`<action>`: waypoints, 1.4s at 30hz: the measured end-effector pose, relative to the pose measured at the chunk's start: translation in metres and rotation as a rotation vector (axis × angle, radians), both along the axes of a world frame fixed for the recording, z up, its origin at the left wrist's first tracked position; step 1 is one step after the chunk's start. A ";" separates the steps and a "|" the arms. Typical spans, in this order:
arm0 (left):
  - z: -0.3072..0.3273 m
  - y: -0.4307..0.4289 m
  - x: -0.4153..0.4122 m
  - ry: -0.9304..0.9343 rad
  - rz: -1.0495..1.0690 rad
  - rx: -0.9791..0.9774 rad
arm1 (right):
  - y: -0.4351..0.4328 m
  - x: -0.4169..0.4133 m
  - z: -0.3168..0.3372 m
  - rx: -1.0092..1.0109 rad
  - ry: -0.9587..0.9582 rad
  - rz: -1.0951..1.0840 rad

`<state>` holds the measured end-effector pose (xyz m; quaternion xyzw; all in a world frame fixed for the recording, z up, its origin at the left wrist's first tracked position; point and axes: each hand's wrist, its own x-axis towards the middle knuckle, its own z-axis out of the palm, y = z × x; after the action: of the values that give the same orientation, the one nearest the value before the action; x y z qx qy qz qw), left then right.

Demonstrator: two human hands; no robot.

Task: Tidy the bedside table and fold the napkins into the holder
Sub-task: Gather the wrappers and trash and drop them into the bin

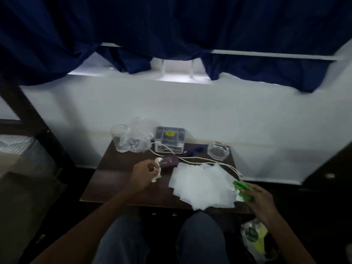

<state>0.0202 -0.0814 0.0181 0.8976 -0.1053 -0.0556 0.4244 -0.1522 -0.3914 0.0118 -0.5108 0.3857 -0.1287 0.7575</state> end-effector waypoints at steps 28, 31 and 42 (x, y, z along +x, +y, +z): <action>0.038 -0.217 -0.145 0.497 -0.775 -0.313 | -0.058 -0.081 0.018 -0.012 -0.115 0.550; 0.040 -0.219 -0.146 0.452 -0.737 -0.288 | -0.055 -0.081 0.018 -0.054 -0.139 0.502; 0.038 -0.209 -0.141 0.503 -0.526 -0.358 | -0.101 -0.107 -0.028 -0.279 0.185 -0.022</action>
<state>-0.1207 -0.2900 0.0558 0.7103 -0.2323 -0.3612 0.5577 -0.2592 -0.4922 -0.0163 -0.6163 0.4379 -0.1417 0.6390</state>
